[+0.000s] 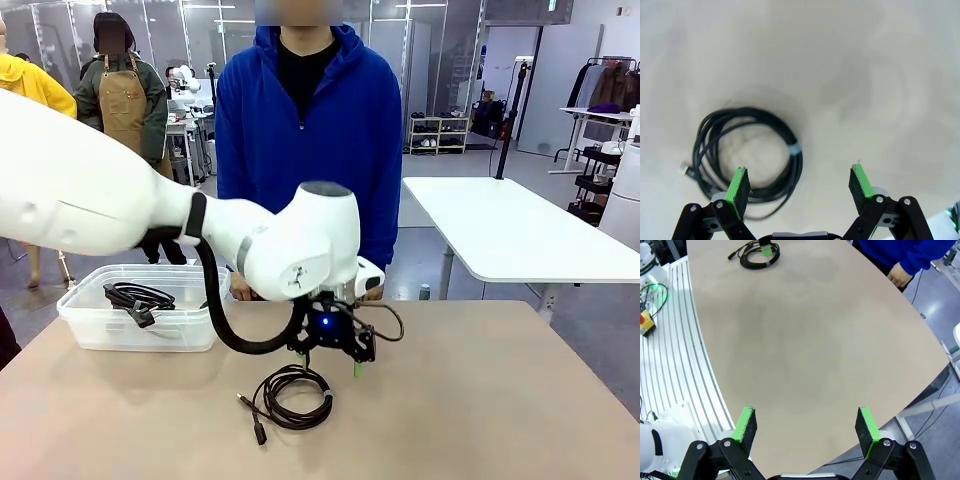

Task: Organize and store the cables.
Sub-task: Place the USB Extension Cable into the Organizing box.

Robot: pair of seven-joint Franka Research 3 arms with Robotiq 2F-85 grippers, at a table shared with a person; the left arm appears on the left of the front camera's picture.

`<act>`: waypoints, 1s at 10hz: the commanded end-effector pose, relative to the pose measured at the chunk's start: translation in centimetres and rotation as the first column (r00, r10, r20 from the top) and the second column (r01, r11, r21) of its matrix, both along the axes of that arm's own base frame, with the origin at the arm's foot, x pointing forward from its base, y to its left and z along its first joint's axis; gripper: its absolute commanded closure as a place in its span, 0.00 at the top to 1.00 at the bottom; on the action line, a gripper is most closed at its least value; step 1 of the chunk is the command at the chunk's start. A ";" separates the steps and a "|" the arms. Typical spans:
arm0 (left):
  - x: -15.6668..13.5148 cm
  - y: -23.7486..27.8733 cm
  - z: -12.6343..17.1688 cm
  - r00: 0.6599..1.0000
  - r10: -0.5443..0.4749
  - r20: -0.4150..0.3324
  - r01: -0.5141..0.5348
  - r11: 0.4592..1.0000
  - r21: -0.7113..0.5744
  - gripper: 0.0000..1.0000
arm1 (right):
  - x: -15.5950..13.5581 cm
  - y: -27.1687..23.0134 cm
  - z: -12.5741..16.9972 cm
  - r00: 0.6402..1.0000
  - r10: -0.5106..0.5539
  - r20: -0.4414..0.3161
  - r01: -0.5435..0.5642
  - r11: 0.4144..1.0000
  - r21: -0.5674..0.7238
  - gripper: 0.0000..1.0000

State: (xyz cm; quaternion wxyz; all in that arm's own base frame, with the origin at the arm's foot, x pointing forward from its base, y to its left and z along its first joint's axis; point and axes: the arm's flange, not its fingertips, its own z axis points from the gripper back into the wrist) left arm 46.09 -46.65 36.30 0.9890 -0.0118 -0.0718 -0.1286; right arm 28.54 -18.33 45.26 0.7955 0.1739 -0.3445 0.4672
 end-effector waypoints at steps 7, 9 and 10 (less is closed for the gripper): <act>1.4 -0.2 -5.3 0.995 0.093 -0.045 -0.094 0.995 -0.024 1.00 | 0.0 0.0 0.3 1.000 0.003 0.002 -0.003 1.000 0.010 1.00; 0.6 -0.2 -4.9 0.984 0.171 -0.040 -0.171 0.985 0.000 1.00 | 0.0 0.0 0.3 1.000 0.003 0.002 -0.003 1.000 0.010 1.00; 0.0 -0.5 -4.9 0.981 0.194 -0.028 -0.194 0.981 -0.016 1.00 | 0.0 0.0 0.3 1.000 0.003 0.002 -0.003 1.000 0.010 1.00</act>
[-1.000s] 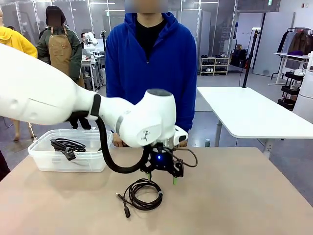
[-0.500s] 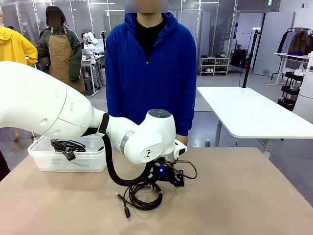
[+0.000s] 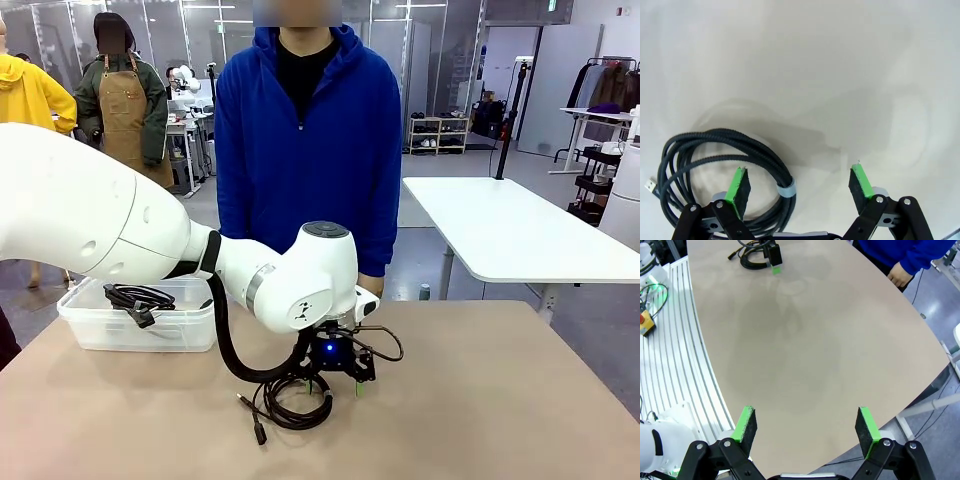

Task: Organize and store the cables.
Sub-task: Place the USB Extension Cable into the Organizing box.

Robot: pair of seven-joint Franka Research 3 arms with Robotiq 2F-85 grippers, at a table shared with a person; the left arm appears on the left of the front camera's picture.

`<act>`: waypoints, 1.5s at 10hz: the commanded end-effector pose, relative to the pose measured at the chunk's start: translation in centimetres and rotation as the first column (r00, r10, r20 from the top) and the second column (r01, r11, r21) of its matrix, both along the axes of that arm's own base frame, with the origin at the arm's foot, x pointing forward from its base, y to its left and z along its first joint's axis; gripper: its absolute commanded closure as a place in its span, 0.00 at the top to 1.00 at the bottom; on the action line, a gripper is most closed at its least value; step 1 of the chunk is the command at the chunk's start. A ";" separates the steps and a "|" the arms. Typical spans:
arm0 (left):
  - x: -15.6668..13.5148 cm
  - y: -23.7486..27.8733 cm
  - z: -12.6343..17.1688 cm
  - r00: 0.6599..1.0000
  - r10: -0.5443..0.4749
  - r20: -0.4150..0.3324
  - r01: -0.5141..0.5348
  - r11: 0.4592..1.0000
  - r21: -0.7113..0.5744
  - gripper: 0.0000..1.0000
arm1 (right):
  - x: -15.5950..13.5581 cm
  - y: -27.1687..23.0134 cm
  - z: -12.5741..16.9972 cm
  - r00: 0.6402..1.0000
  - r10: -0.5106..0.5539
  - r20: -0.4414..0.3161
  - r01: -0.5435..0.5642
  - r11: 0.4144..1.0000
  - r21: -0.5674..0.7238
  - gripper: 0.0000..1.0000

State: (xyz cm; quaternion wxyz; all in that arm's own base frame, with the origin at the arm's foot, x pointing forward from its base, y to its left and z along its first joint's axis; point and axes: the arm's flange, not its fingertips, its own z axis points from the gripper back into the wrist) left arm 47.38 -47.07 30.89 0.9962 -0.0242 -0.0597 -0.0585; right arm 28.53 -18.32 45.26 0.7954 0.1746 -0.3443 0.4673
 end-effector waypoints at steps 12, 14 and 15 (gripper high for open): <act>-1.3 0.0 1.8 0.996 0.069 0.050 -0.070 0.997 0.032 0.00 | 0.0 -0.1 0.3 1.000 0.002 0.003 -0.002 1.000 0.009 1.00; -2.6 0.1 11.1 0.990 -0.097 0.101 0.090 0.993 0.070 0.00 | 0.0 -0.1 0.3 1.000 0.002 0.003 -0.002 1.000 0.009 1.00; -4.2 0.6 17.2 0.976 -0.142 0.163 0.129 0.988 0.090 0.00 | 0.0 -0.1 0.3 1.000 0.002 0.003 -0.002 1.000 0.009 1.00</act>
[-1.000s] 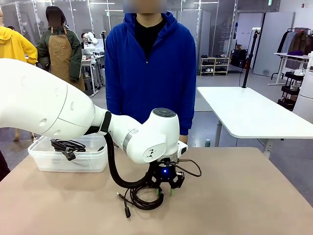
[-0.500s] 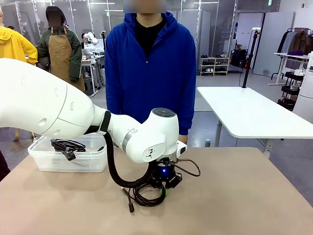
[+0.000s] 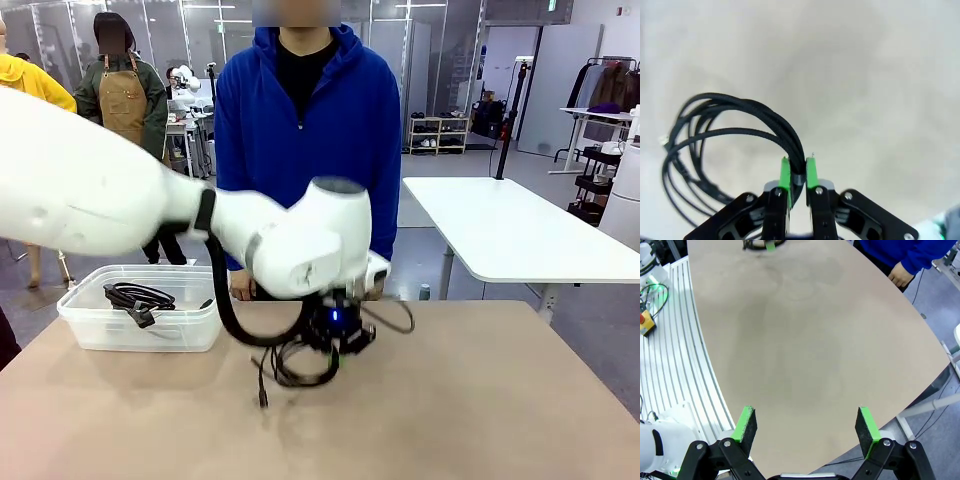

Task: Organize and store the cables.
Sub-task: Place the USB Extension Cable into the Organizing box.

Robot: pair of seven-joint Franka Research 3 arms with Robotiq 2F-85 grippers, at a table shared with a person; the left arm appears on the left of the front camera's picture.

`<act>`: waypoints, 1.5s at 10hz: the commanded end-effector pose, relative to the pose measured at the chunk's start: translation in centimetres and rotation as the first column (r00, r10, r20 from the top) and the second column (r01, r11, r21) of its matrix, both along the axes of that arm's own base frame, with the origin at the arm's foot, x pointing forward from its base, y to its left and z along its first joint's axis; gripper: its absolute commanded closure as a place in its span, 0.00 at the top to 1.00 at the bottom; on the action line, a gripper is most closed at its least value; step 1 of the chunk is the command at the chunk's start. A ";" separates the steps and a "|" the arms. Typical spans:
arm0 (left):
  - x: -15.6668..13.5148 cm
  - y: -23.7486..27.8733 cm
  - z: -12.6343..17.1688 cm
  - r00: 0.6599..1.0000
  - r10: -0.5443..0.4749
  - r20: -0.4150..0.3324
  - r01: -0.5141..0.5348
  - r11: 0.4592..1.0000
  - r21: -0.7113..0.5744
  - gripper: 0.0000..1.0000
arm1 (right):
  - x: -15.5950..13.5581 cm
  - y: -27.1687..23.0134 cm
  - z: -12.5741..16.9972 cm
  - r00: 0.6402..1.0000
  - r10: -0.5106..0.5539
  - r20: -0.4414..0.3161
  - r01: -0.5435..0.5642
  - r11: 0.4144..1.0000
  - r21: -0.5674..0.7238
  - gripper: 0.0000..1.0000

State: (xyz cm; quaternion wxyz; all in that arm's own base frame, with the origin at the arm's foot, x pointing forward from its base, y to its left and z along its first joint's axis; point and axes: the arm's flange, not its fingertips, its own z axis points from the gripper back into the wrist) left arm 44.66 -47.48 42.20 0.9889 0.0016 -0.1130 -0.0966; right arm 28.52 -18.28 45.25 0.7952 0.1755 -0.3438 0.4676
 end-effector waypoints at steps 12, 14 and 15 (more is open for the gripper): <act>-0.7 18.2 16.4 0.973 -0.168 0.158 0.198 0.960 -0.199 0.14 | 0.0 -0.1 0.3 1.000 0.001 0.004 -0.001 1.000 0.008 1.00; 0.7 24.9 15.3 0.956 -0.086 0.279 0.126 0.984 -0.127 0.14 | 0.0 -0.1 0.3 1.000 0.001 0.004 -0.001 1.000 0.008 1.00; 2.6 27.6 14.6 0.965 -0.061 0.254 0.088 0.992 -0.095 0.14 | 0.0 -0.1 0.3 1.000 0.001 0.004 -0.001 1.000 0.008 1.00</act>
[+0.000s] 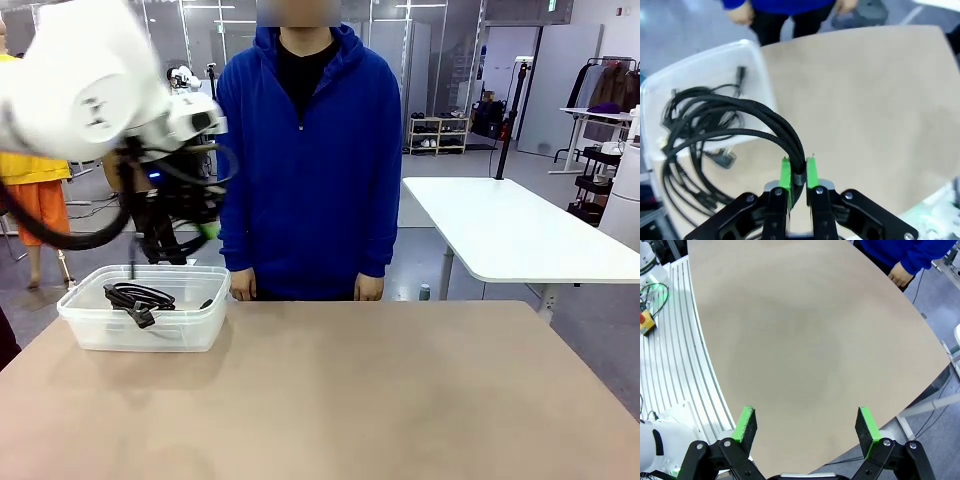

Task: Organize and store the cables.
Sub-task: Place the USB Extension Cable into the Organizing box.

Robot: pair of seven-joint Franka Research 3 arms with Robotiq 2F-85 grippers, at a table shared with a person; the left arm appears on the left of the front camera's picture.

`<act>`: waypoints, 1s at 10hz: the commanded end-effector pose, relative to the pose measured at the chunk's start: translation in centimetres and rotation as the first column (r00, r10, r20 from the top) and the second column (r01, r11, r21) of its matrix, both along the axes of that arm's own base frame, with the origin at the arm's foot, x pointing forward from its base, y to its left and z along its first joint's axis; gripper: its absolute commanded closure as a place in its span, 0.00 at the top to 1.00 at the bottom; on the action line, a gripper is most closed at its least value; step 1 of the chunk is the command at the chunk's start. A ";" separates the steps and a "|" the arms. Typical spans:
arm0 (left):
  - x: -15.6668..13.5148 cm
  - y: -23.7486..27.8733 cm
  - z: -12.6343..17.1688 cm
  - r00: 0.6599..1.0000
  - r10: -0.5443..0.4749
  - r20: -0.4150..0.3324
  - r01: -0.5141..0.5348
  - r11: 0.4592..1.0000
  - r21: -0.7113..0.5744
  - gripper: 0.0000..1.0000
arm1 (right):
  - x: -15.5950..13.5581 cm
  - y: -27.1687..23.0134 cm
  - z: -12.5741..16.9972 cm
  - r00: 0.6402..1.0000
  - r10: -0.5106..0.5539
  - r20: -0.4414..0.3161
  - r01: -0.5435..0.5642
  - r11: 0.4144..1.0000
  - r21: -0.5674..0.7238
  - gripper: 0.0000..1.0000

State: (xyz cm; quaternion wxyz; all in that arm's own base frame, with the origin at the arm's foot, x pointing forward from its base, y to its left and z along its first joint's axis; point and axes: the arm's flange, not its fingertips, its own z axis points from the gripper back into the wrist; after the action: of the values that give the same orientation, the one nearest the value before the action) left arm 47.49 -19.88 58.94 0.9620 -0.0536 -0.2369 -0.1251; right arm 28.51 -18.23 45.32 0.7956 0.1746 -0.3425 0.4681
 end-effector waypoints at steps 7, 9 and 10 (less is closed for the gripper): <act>10.6 5.1 -7.7 0.948 0.252 -0.193 -0.254 0.967 0.017 0.14 | 0.0 -0.1 0.2 1.000 0.001 0.005 -0.001 1.000 0.012 1.00; 12.4 4.4 -10.2 0.933 0.243 -0.267 -0.249 0.969 0.012 0.14 | 0.0 -0.1 0.2 1.000 0.001 0.005 -0.001 1.000 0.012 1.00; 13.5 4.1 -12.3 0.905 0.254 -0.341 -0.269 0.963 0.002 0.19 | 0.0 -0.1 0.2 1.000 0.001 0.005 -0.001 1.000 0.012 1.00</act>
State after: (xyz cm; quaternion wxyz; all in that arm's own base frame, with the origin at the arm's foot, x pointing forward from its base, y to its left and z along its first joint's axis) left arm 59.82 -15.22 46.54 0.9922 -0.0513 -0.1133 0.0061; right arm 28.47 -18.26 45.35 0.7961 0.1743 -0.3423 0.4677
